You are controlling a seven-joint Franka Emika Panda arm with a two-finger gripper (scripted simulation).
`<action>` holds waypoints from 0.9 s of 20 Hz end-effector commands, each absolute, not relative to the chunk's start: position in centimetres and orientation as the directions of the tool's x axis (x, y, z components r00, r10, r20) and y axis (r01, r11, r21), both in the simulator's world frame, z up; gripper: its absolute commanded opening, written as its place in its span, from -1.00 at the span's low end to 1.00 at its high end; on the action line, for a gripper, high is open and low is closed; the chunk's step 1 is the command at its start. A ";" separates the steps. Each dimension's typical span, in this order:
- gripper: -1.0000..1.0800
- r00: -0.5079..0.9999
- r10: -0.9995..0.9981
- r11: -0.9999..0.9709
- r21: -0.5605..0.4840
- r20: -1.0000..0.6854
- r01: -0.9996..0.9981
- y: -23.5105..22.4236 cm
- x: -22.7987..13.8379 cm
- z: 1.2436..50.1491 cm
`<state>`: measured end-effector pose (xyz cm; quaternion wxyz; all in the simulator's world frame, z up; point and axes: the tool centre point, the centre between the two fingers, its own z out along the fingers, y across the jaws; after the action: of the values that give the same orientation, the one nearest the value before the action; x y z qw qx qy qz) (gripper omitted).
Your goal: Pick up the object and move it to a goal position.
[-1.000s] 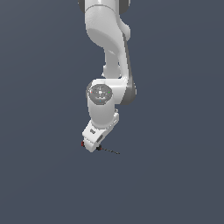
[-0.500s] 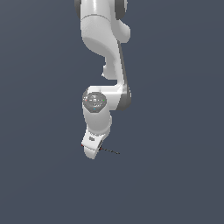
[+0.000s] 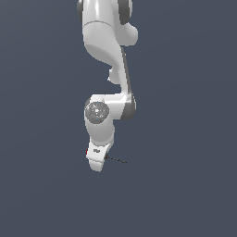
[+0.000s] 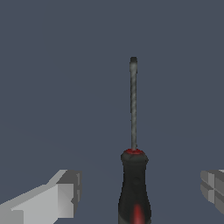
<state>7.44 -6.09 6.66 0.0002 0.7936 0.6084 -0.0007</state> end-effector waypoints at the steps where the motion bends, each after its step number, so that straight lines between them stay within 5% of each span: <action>1: 0.92 0.244 0.970 -0.244 0.000 0.000 0.970 -6.2 7.5 6.5; 18: 0.92 0.238 0.971 -0.238 0.000 0.000 0.971 -6.2 7.4 1.8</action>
<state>7.39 -6.18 2.36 -0.0004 0.7870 0.6170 -0.0006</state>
